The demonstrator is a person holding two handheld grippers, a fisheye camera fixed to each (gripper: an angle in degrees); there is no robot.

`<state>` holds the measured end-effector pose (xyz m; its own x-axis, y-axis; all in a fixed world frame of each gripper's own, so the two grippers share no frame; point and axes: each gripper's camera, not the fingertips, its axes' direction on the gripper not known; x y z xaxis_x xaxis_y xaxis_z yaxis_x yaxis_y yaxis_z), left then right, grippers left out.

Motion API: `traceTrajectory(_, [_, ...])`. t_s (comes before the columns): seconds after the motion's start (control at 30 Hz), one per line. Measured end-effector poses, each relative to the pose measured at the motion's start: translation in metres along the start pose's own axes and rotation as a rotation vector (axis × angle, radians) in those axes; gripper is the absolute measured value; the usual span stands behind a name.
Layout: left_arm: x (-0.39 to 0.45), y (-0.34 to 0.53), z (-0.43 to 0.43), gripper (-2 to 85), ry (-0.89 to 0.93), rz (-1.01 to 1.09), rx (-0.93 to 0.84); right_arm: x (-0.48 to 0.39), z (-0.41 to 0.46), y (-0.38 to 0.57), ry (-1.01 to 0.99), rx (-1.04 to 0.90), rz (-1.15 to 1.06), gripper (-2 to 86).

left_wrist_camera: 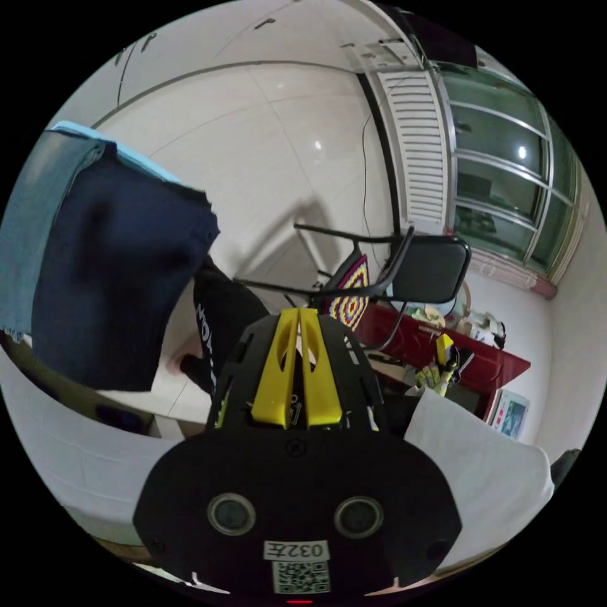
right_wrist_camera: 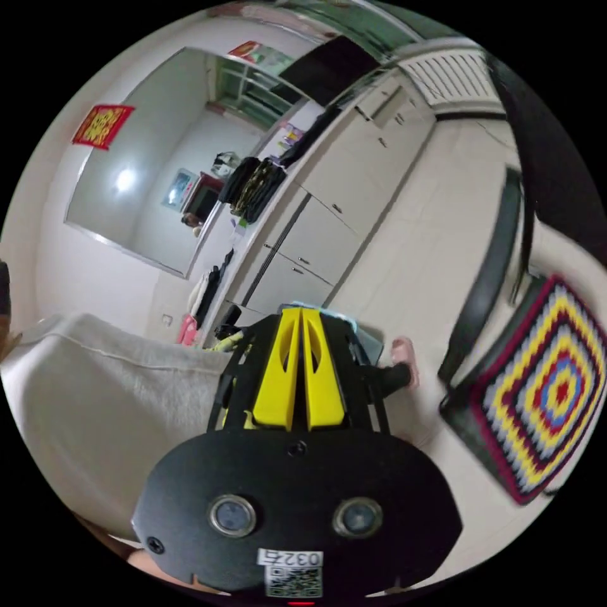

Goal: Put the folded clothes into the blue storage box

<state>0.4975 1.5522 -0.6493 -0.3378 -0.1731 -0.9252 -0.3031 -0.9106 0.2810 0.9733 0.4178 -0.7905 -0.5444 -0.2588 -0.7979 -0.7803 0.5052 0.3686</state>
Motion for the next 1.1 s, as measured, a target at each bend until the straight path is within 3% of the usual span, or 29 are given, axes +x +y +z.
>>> traceTrajectory(0.2, [-0.035,-0.073,-0.055,-0.9,0.082,-0.016,0.194,-0.059,0.004,-0.143,0.037,-0.011,-0.295,-0.9])
traceTrajectory(0.33, [-0.063,-0.088,-0.100,-0.9,0.031,-0.018,0.355,-0.169,-0.018,-0.216,0.146,0.154,-0.666,-0.1])
traceTrajectory(0.4, [-0.079,-0.085,-0.112,-0.9,0.017,-0.048,0.411,-0.207,-0.024,-0.227,0.115,0.296,-0.817,2.7])
traceTrajectory(0.47, [-0.105,-0.076,-0.117,-0.9,0.059,-0.084,0.475,-0.228,-0.015,-0.256,-0.146,0.465,-0.770,8.0])
traceTrajectory(0.53, [-0.127,-0.066,-0.116,-0.9,0.070,-0.144,0.532,-0.256,0.017,-0.291,-0.332,0.310,-0.852,7.5])
traceTrajectory(0.6, [-0.149,-0.052,-0.111,-0.9,0.084,-0.222,0.606,-0.292,0.055,-0.316,-0.313,0.180,-0.946,6.5])
traceTrajectory(0.77, [-0.196,0.011,-0.071,-0.9,0.186,-0.555,0.949,-0.369,0.178,-0.379,-0.105,0.060,-1.113,7.9])
traceTrajectory(0.97, [-0.183,0.045,0.027,-0.9,0.389,-0.952,1.353,-0.392,0.308,-0.428,0.168,-0.037,-1.222,7.7])
traceTrajectory(1.1, [-0.172,0.023,0.073,-0.9,0.436,-1.098,1.439,-0.399,0.362,-0.423,0.269,-0.095,-1.371,6.9])
